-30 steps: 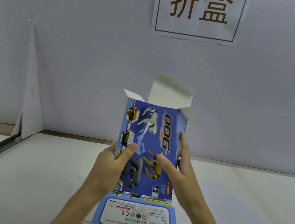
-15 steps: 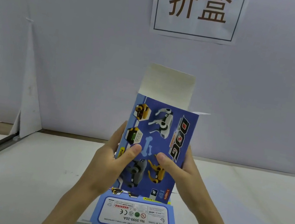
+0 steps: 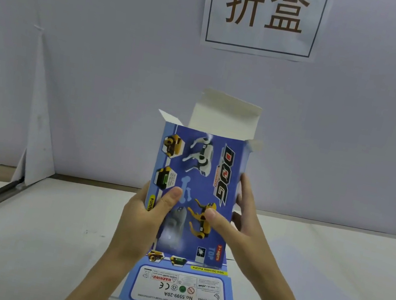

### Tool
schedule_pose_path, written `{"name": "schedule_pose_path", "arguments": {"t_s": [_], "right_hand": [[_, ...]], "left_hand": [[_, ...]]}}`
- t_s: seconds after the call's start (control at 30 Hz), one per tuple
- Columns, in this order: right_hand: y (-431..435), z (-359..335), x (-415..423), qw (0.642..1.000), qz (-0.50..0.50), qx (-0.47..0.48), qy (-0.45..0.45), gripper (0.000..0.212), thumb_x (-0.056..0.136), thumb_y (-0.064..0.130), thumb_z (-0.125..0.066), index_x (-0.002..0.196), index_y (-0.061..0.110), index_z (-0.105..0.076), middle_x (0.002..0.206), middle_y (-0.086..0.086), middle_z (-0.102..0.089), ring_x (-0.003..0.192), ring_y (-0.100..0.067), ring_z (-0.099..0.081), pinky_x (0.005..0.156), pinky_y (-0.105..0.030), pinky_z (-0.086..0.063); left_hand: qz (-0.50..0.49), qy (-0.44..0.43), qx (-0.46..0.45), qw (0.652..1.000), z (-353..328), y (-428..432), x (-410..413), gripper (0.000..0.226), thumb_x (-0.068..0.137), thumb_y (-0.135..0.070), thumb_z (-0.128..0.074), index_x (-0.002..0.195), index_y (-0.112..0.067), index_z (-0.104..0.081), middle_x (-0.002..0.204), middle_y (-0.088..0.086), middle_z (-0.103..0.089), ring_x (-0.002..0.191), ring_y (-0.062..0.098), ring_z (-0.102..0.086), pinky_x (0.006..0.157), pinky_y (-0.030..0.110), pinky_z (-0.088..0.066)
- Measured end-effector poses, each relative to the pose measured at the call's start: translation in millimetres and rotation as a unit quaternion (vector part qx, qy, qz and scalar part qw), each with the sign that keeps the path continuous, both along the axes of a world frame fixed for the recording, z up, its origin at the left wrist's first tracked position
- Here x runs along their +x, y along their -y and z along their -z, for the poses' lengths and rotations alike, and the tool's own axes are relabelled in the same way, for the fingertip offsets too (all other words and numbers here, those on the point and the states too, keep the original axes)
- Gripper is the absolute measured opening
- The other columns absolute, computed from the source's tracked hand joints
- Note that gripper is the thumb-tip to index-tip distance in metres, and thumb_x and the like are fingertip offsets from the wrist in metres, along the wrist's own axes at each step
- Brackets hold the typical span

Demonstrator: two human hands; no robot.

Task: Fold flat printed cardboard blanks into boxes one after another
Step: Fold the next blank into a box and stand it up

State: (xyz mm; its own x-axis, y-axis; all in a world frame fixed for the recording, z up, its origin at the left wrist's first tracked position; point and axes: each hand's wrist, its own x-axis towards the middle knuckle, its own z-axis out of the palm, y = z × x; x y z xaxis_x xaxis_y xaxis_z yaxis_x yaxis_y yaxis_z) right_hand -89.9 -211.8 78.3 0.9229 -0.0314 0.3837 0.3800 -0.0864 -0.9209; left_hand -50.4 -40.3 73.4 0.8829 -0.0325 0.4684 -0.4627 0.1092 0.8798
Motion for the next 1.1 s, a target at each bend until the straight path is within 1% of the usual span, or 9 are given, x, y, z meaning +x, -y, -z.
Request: {"name": "schedule_pose_path", "arguments": {"t_s": [0.2, 0.33, 0.47, 0.67, 0.77, 0.87, 0.93, 1.0, 1.1], "right_hand": [[-4.7, -0.4, -0.5, 0.997, -0.033, 0.068, -0.004, 0.074, 0.078, 0.034, -0.074, 0.137, 0.047, -0.031, 0.133, 0.009, -0.053, 0.112, -0.013, -0.063, 0.066, -0.025, -0.057], [-2.2, -0.1, -1.1, 0.993, -0.086, 0.087, -0.004, 0.100, 0.060, 0.052, -0.083, 0.144, 0.038, -0.032, 0.133, 0.005, -0.058, 0.115, -0.026, -0.062, 0.071, -0.033, -0.058], [-6.9, 8.0, 2.2, 0.988, -0.140, 0.038, -0.059, 0.097, 0.058, 0.062, -0.081, 0.140, 0.046, -0.032, 0.133, 0.010, -0.058, 0.118, -0.022, -0.060, 0.077, -0.033, -0.058], [-27.4, 30.9, 8.3, 0.969, -0.117, -0.176, -0.127, 0.061, 0.077, 0.073, -0.047, 0.132, 0.058, -0.027, 0.141, 0.019, -0.045, 0.116, -0.006, -0.057, 0.101, -0.040, -0.048], [-33.1, 29.1, 5.2, 0.972, -0.120, -0.160, -0.127, 0.059, 0.075, 0.065, -0.051, 0.131, 0.055, -0.036, 0.131, 0.024, -0.054, 0.107, -0.001, -0.063, 0.098, -0.041, -0.050], [-38.2, 24.9, 1.1, 0.973, -0.118, -0.153, -0.126, 0.054, 0.075, 0.053, -0.051, 0.128, 0.050, -0.042, 0.127, 0.022, -0.057, 0.102, 0.000, -0.064, 0.091, -0.031, -0.052], [-37.5, 24.2, -1.7, 0.970, -0.116, -0.161, -0.138, 0.055, 0.076, 0.052, -0.051, 0.129, 0.048, -0.042, 0.126, 0.022, -0.057, 0.105, -0.003, -0.064, 0.092, -0.031, -0.050], [-33.1, 24.6, -1.9, 0.967, -0.106, -0.180, -0.149, 0.054, 0.076, 0.052, -0.053, 0.129, 0.046, -0.045, 0.125, 0.023, -0.057, 0.101, 0.001, -0.064, 0.089, -0.025, -0.050], [-24.1, 31.7, 3.5, 0.957, -0.067, -0.227, -0.167, 0.039, 0.087, 0.041, -0.056, 0.126, 0.040, -0.050, 0.126, 0.019, -0.057, 0.100, 0.004, -0.064, 0.093, -0.027, -0.048]], "left_hand": [[-0.001, 0.008, 0.040, 0.999, -6.3, -6.8, -2.5, 0.025, 0.075, -0.043, -0.061, 0.086, -0.021, -0.068, 0.078, -0.005, -0.074, 0.073, 0.011, -0.069, 0.061, 0.018, -0.053], [0.176, -0.054, 0.071, 0.980, -13.9, -37.5, 3.7, 0.060, 0.075, -0.041, -0.079, 0.128, -0.034, -0.052, 0.110, -0.003, -0.071, 0.098, 0.018, -0.069, 0.070, 0.027, -0.058], [0.209, -0.132, 0.094, 0.964, -8.3, -70.6, -0.3, 0.092, 0.048, -0.060, -0.086, 0.130, -0.042, -0.047, 0.114, -0.001, -0.070, 0.100, 0.027, -0.069, 0.076, 0.040, -0.059], [-0.019, -0.318, -0.023, 0.948, 11.8, -154.6, -9.9, 0.049, 0.060, -0.057, -0.076, 0.098, -0.026, -0.075, 0.098, 0.008, -0.075, 0.086, 0.030, -0.072, 0.071, 0.039, -0.057], [-0.135, -0.233, -0.232, 0.935, -22.3, -201.1, 13.6, 0.041, 0.080, -0.055, -0.064, 0.103, -0.022, -0.069, 0.095, 0.008, -0.074, 0.086, 0.029, -0.068, 0.076, 0.041, -0.056], [-0.087, -0.058, -0.402, 0.910, -68.1, -217.8, 37.3, 0.055, 0.095, -0.058, -0.036, 0.129, -0.019, -0.053, 0.134, 0.008, -0.054, 0.121, 0.027, -0.051, 0.110, 0.044, -0.035], [-0.062, -0.089, -0.313, 0.944, -67.6, -195.8, 43.6, 0.051, 0.096, -0.057, -0.035, 0.132, -0.025, -0.052, 0.135, -0.004, -0.054, 0.126, 0.016, -0.047, 0.111, 0.037, -0.031], [-0.051, -0.114, -0.067, 0.990, -43.2, -157.5, 42.1, 0.022, 0.102, -0.033, -0.041, 0.117, -0.029, -0.056, 0.116, -0.015, -0.057, 0.109, -0.001, -0.053, 0.096, 0.023, -0.037], [-0.017, -0.045, 0.401, 0.915, 15.4, -100.5, 42.9, 0.028, 0.099, -0.028, -0.050, 0.125, -0.021, -0.060, 0.128, -0.007, -0.056, 0.112, -0.003, -0.050, 0.105, 0.024, -0.030]]}}
